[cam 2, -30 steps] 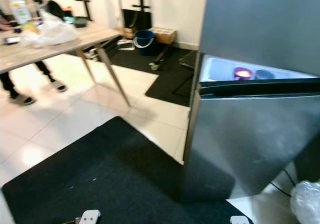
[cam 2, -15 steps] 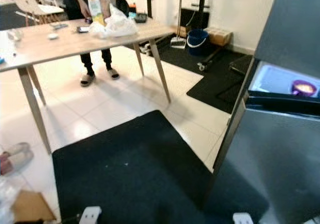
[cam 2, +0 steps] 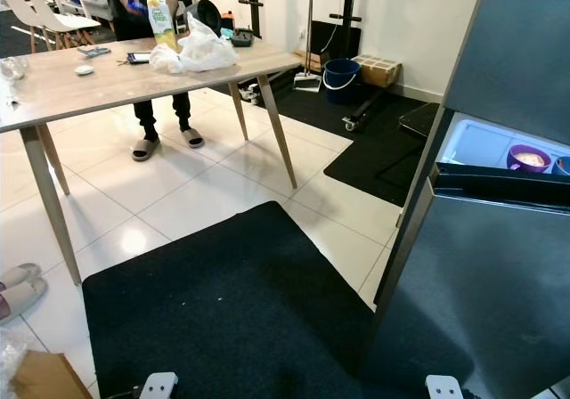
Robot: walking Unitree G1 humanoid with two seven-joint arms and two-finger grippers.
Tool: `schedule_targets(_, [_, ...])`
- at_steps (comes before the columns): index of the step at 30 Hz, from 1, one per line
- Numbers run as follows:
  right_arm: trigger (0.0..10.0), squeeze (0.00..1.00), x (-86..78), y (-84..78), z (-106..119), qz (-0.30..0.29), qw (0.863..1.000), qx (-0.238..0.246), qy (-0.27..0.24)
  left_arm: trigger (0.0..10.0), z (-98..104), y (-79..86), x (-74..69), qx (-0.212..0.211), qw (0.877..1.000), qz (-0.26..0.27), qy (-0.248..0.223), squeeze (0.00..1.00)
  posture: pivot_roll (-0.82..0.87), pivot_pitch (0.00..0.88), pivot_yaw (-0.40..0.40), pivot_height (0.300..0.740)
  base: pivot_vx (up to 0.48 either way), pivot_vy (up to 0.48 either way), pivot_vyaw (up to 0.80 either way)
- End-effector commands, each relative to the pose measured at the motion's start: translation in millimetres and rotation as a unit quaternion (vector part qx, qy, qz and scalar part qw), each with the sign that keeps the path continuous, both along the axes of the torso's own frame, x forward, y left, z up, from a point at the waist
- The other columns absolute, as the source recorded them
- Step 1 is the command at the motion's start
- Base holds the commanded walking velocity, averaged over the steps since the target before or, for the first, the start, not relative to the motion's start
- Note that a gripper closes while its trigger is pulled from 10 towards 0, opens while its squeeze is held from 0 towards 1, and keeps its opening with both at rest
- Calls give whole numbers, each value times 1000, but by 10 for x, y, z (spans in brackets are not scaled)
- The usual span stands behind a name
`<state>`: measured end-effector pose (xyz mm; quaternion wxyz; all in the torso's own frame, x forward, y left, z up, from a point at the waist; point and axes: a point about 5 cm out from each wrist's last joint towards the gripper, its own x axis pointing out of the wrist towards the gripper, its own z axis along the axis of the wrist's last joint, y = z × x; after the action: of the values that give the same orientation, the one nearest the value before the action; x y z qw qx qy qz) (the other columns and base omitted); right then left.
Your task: Restocking fridge
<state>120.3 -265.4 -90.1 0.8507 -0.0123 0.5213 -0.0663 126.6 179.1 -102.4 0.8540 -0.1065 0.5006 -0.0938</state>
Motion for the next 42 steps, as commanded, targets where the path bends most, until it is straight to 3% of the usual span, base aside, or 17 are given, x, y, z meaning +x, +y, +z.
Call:
schedule_targets(1, [10000, 0, 2, -3, 2, -10, 1000, -1, -6, 10000, -39, -30, -103, -4, 1000, -2, 23, 0, 42, 0, -42, 740, 0, 0, 0])
schedule_targets(11, [10000, 0, -150, 29, -56, 1, 1000, -4, 27, 10000, -50, -68, -125, -5, 1000, -6, 27, 0, 44, 0, -43, 740, 0, 0, 0])
schedule_targets(31, [10000, 0, -192, 56, -77, -3, 999, 4, 35, 10000, -53, -63, -134, -5, 1000, 0, 28, 0, 45, 0, -38, 740, 0, 0, 0])
schedule_targets(42, [10000, 0, -60, -62, -2, 5, 1000, -7, 25, 10000, -12, -18, -7, -3, 1000, 13, 12, 0, 45, 0, -52, 740, 0, 0, 0])
